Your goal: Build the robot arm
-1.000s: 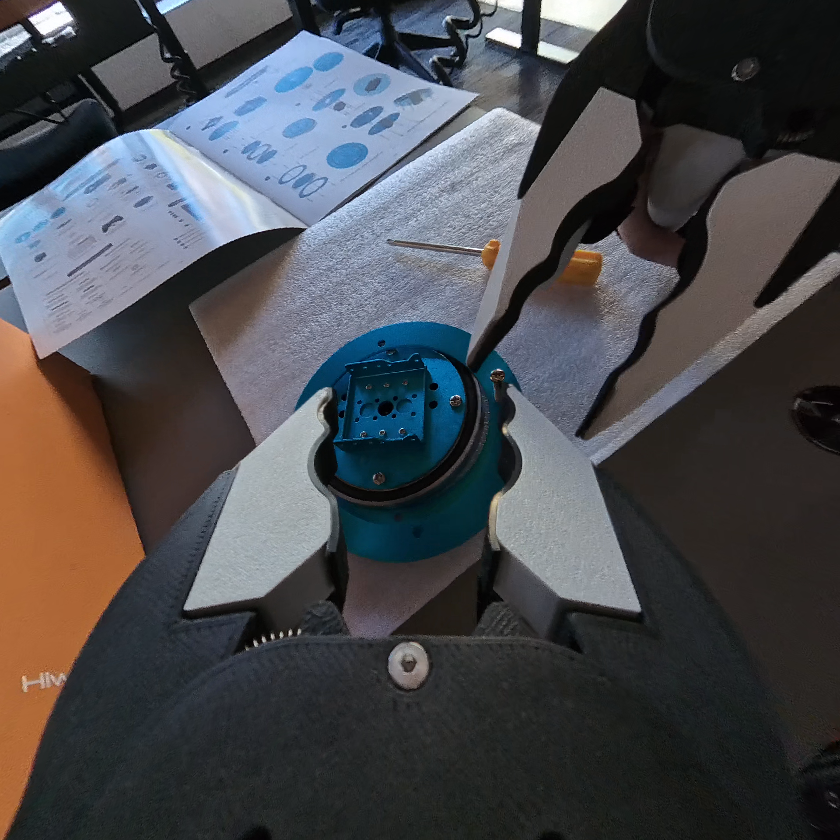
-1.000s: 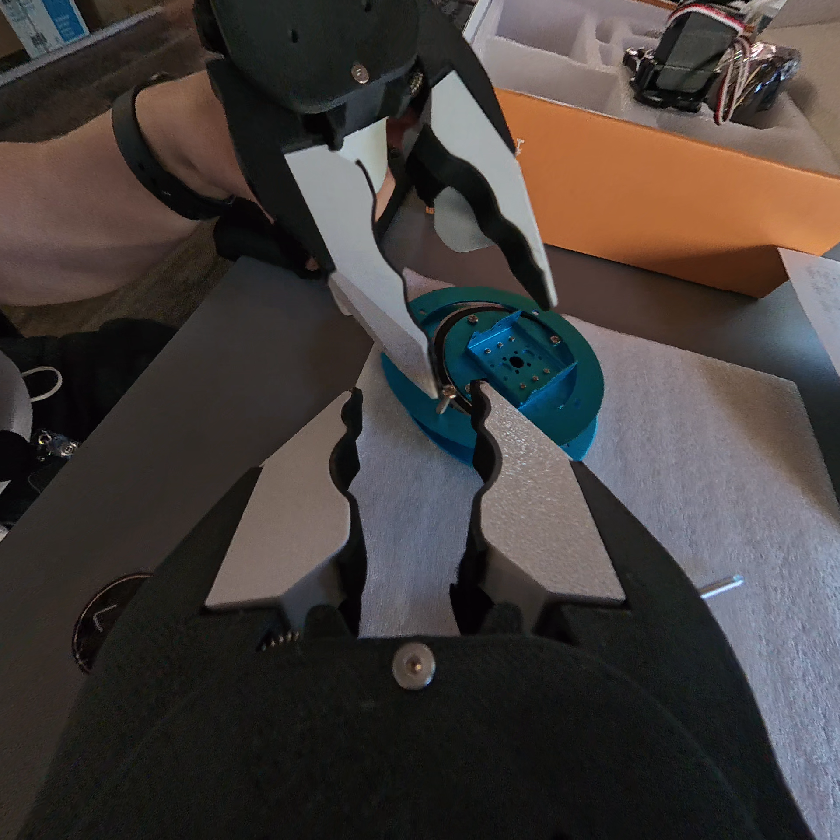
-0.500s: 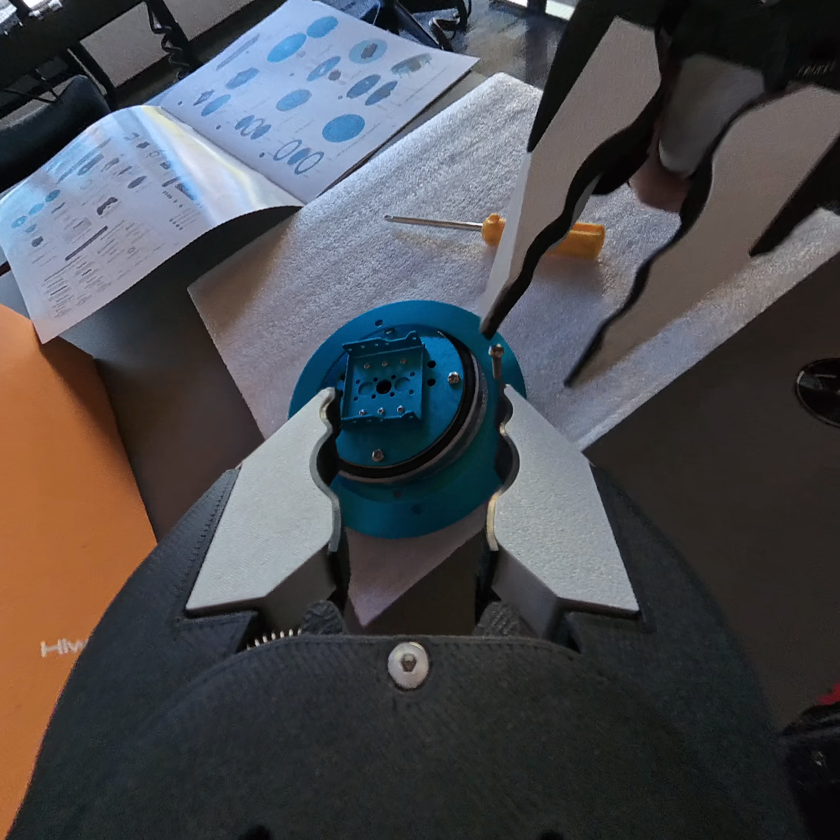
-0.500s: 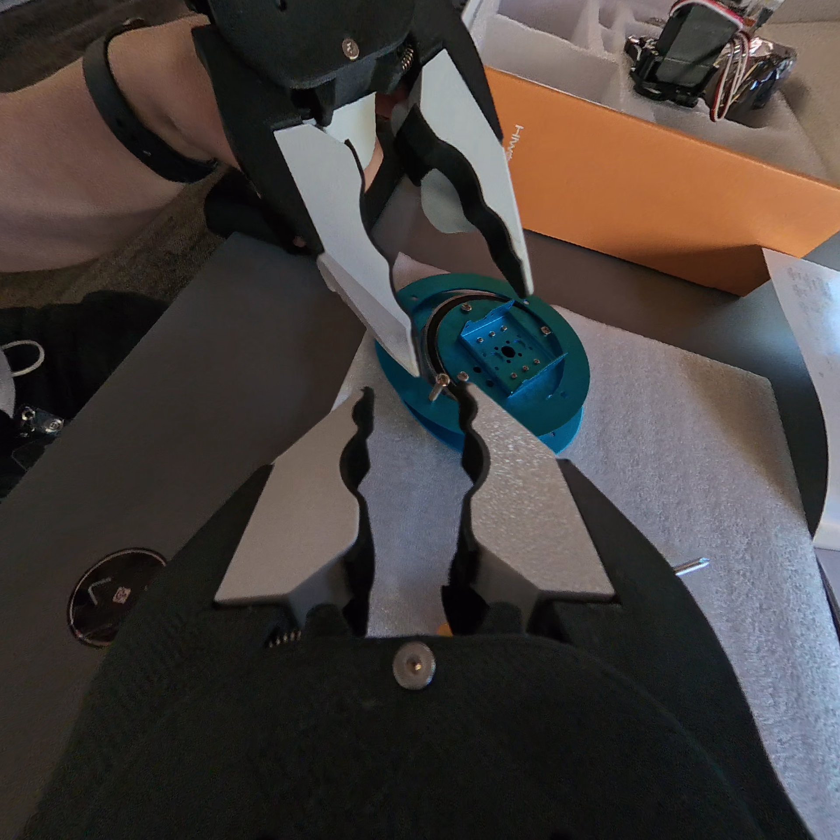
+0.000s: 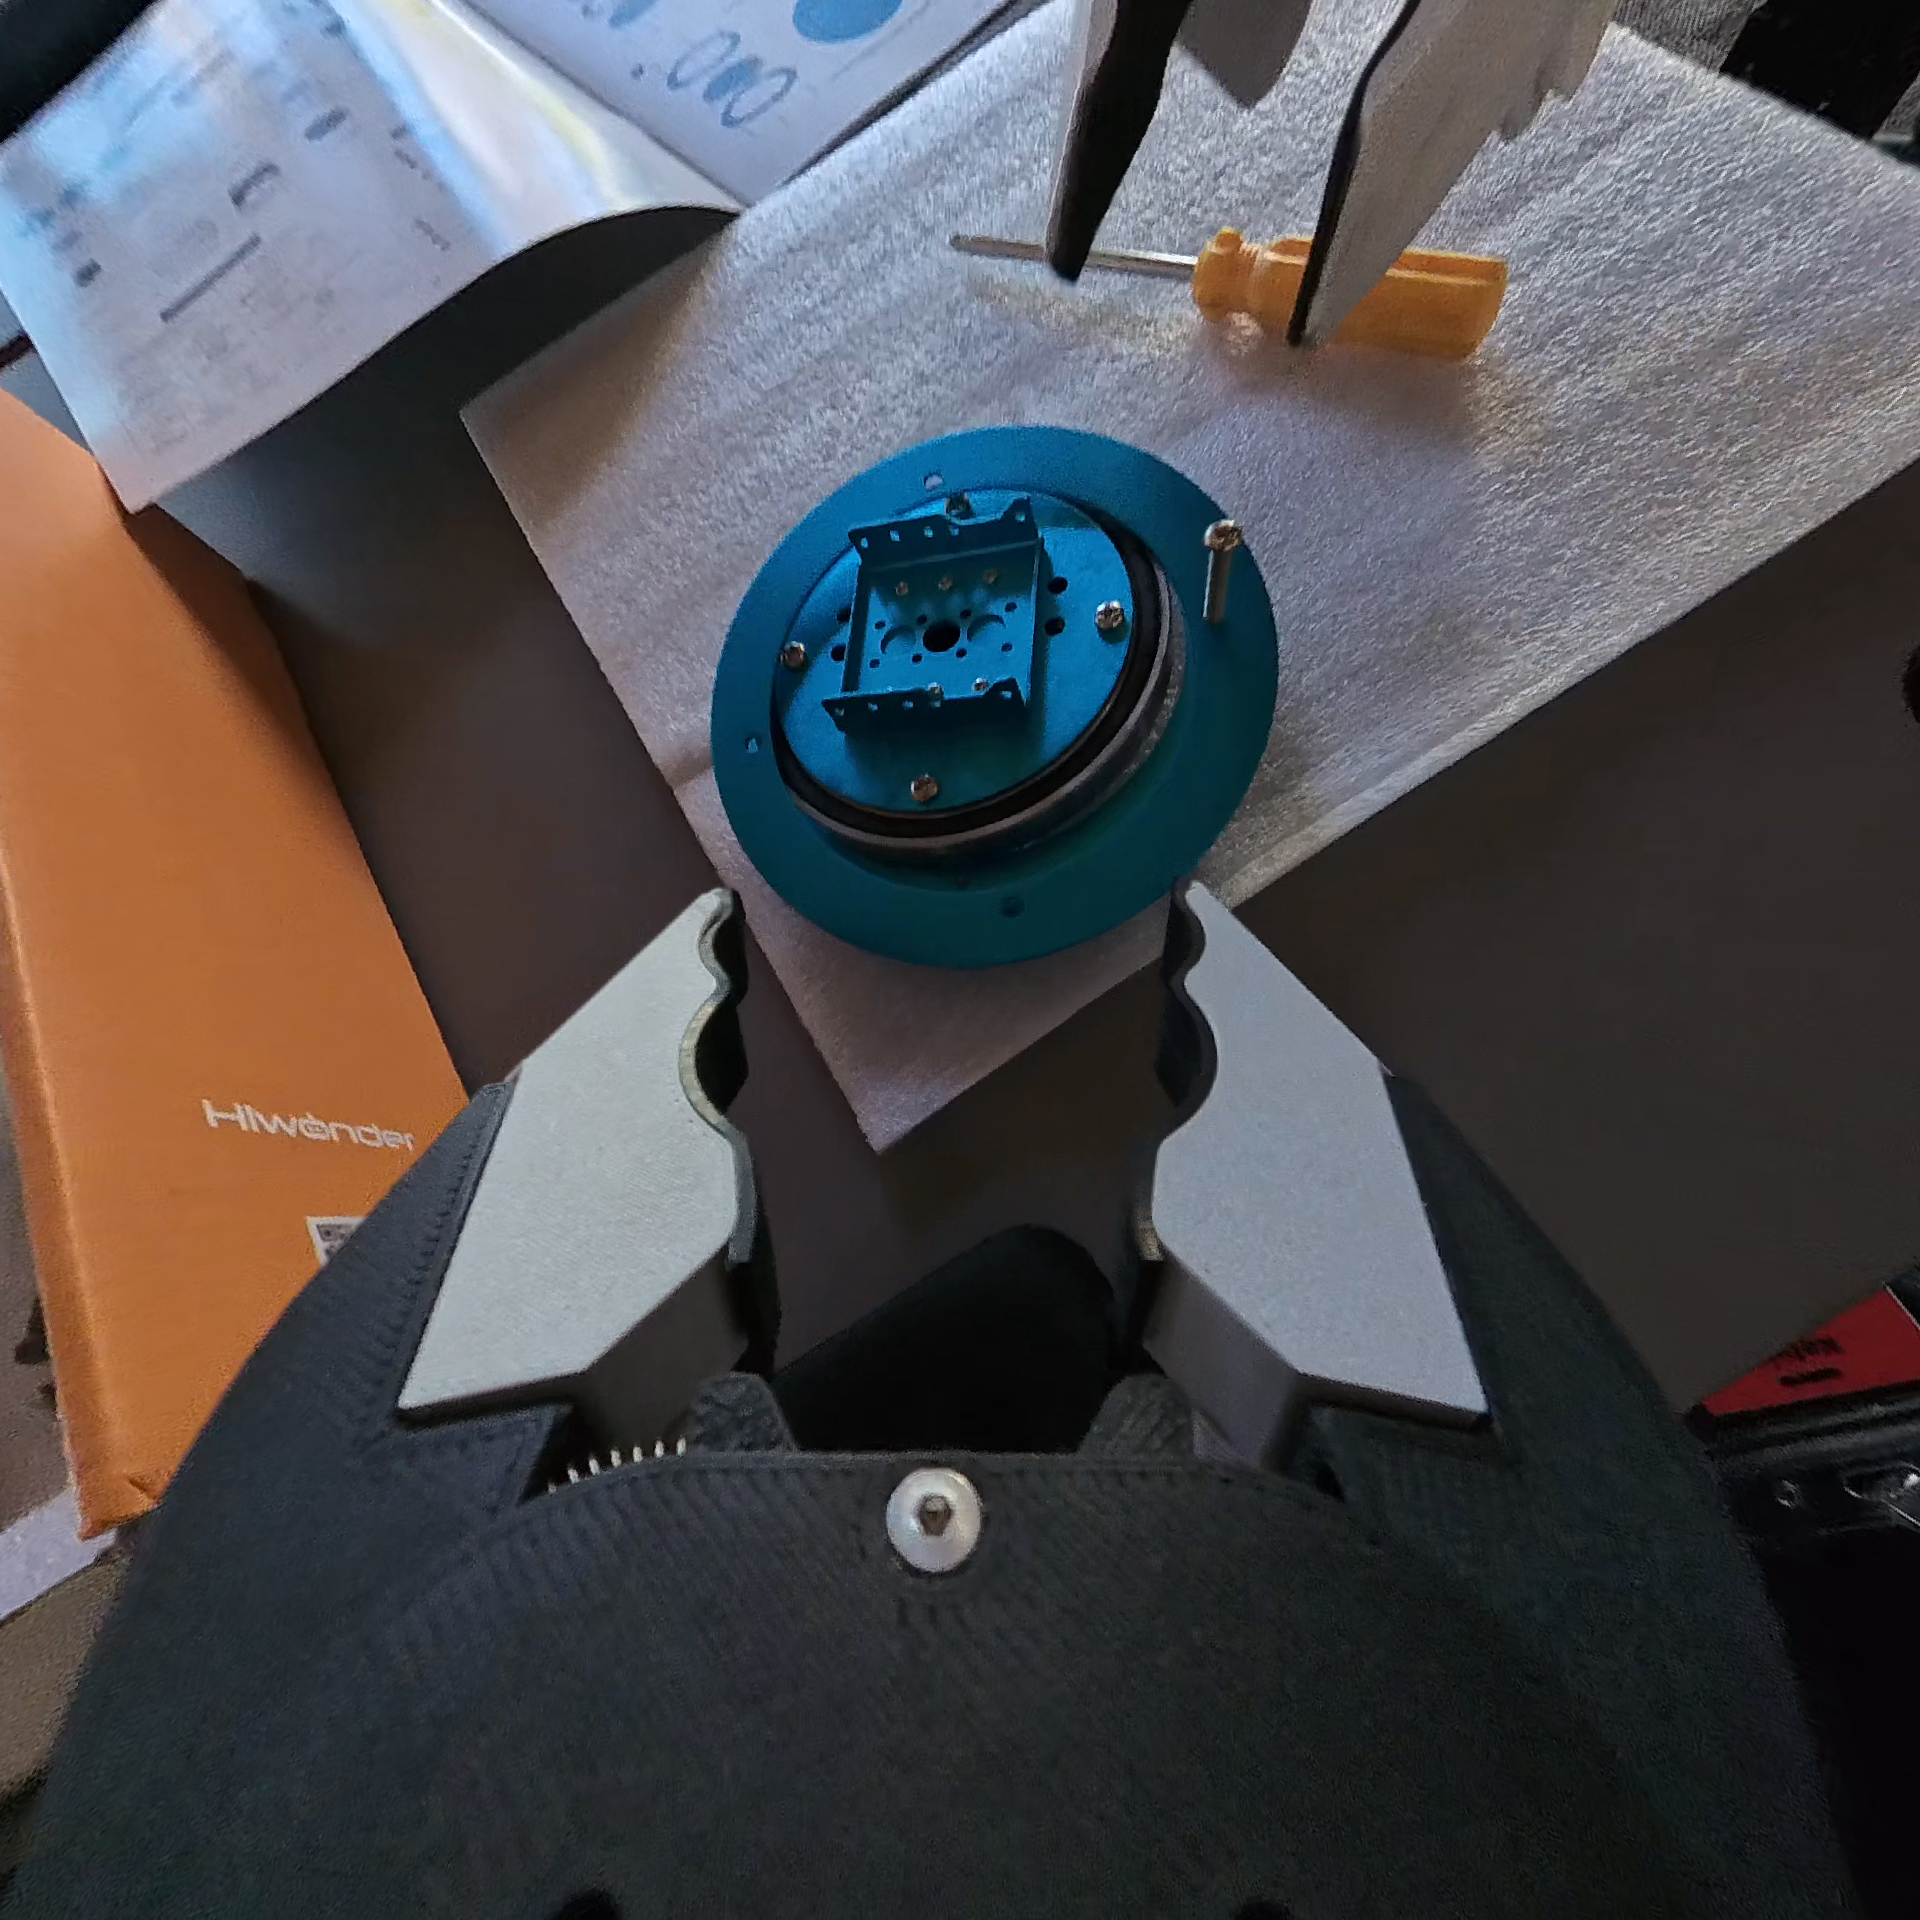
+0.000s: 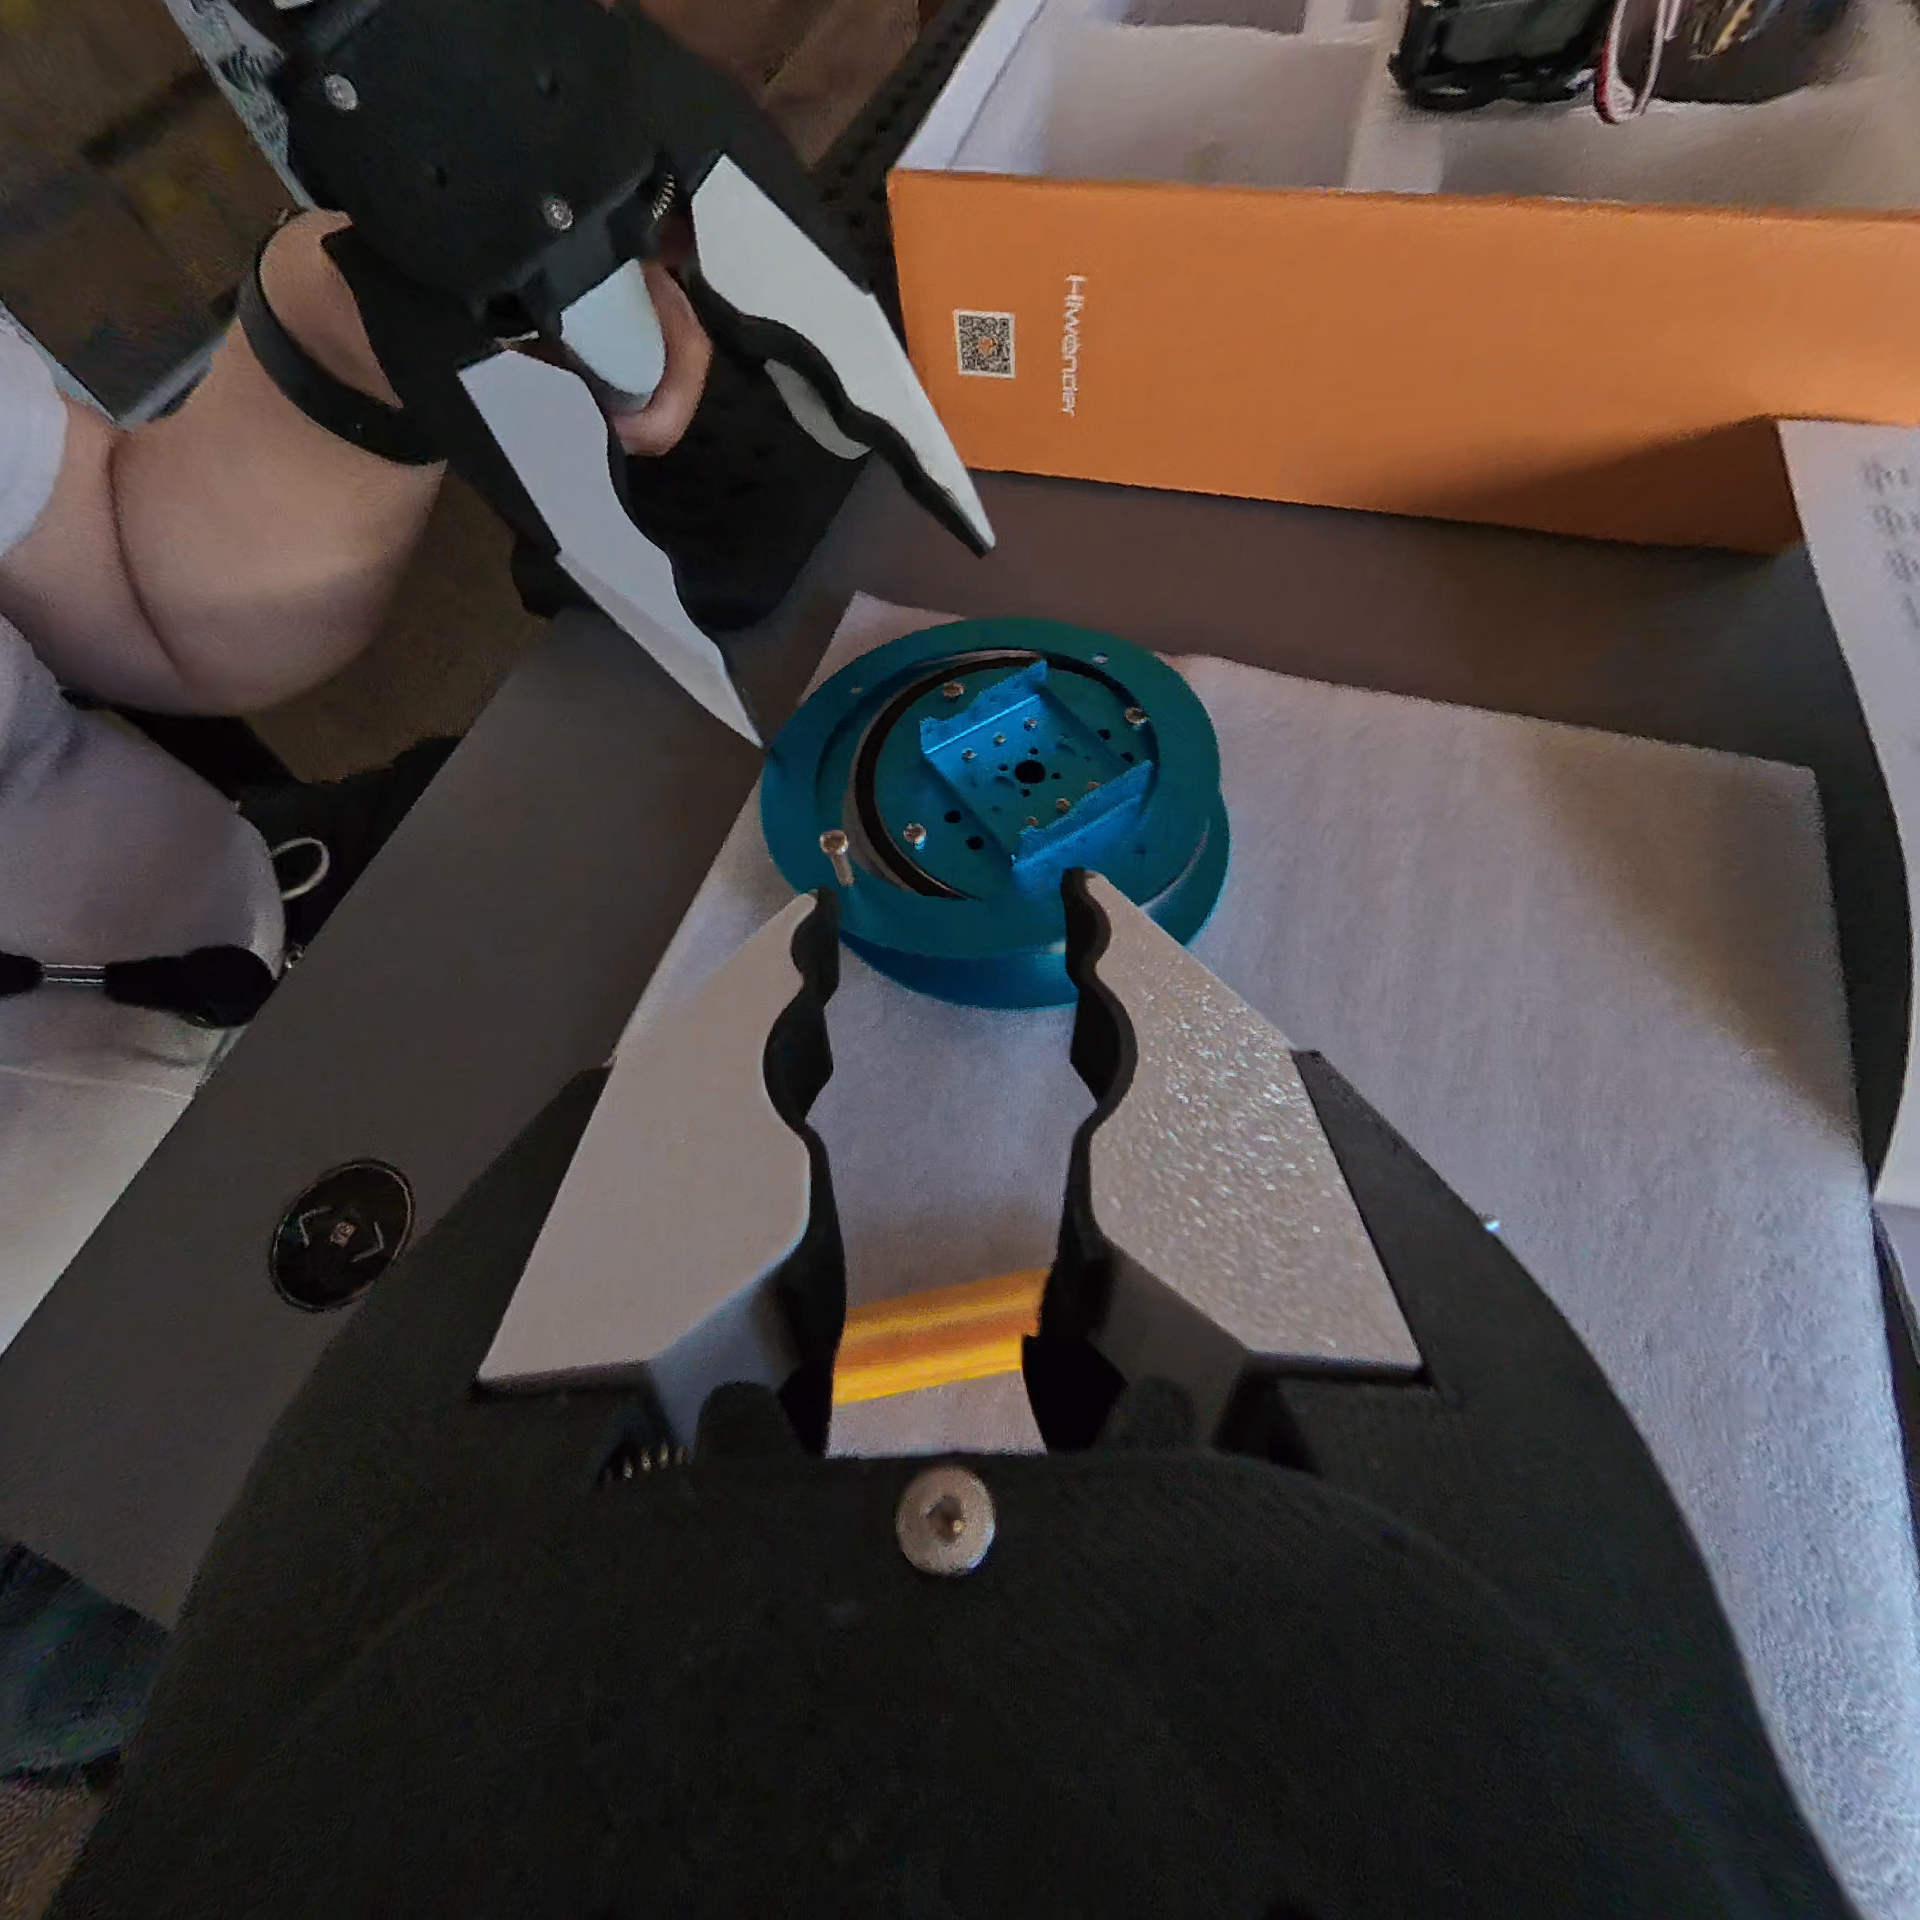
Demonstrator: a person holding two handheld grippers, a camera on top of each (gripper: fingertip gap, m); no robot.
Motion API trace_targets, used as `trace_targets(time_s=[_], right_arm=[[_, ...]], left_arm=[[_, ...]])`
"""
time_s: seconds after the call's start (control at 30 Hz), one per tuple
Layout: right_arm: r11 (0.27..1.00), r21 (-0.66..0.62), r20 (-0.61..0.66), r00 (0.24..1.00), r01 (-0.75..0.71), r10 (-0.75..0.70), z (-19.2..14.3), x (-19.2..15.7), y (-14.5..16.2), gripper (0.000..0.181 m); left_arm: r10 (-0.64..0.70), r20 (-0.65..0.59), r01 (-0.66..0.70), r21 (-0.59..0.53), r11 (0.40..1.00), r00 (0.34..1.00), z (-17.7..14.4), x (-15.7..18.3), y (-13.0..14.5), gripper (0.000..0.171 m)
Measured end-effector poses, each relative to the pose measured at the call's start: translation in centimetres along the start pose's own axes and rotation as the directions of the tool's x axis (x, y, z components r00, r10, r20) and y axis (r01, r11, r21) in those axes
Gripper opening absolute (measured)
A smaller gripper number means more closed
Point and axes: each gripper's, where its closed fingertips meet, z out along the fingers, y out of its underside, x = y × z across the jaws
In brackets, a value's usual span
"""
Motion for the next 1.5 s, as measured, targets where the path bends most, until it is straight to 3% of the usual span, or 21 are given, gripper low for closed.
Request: trace_targets(time_s=[0.3, 0.47, 0.8, 1.03, 1.23, 1.4, 1.5], right_arm=[[0.969, -0.18, 0.034, 0.986, 0.167, -0.164, 1.4, -0.2, 2.1, 0.063], [0.955, -0.254, 0.043, 0.988, 0.155, -0.149, 2.1, 1.0, 3.3, 0.071], [0.947, -0.287, 0.048, 0.99, 0.144, -0.136, 1.6, 0.9, 3.8, 0.069], [0.945, -0.291, 0.047, 0.989, 0.147, -0.139, 1.6, 1.5, 3.7, 0.074], [0.949, -0.262, 0.133, 0.98, 0.177, -0.147, 1.2, 1.2, 2.9, 0.079], [0.986, -0.11, 0.25, 0.963, 0.129, -0.098, 0.8, 1.9, -0.3, 0.077], [0.988, -0.072, 0.356, 0.929, 0.134, -0.1, 1.1, 1.8, -0.9, 0.097]], left_arm=[[-0.027, -0.018, 0.026, -0.066, 0.997, 0.999, 0.4, 0.3, 1.1, 0.071], [-0.047, -0.001, 0.047, -0.03, 0.998, 0.999, 0.3, -0.3, 0.7, 0.064], [-0.087, 0.011, 0.087, -0.026, 0.996, 0.996, 0.3, -1.0, 0.7, 0.059], [-0.042, -0.019, 0.04, -0.072, 0.997, 0.999, 0.6, -0.3, 1.3, 0.063], [-0.126, -0.098, 0.124, -0.029, 0.992, 0.987, 0.0, -0.2, 0.9, 0.062], [-0.242, -0.185, 0.248, 0.011, 0.969, 0.952, -0.4, -1.1, 0.0, 0.059], [-0.301, -0.241, 0.319, 0.04, 0.947, 0.923, -0.6, -2.1, -0.9, 0.06]])
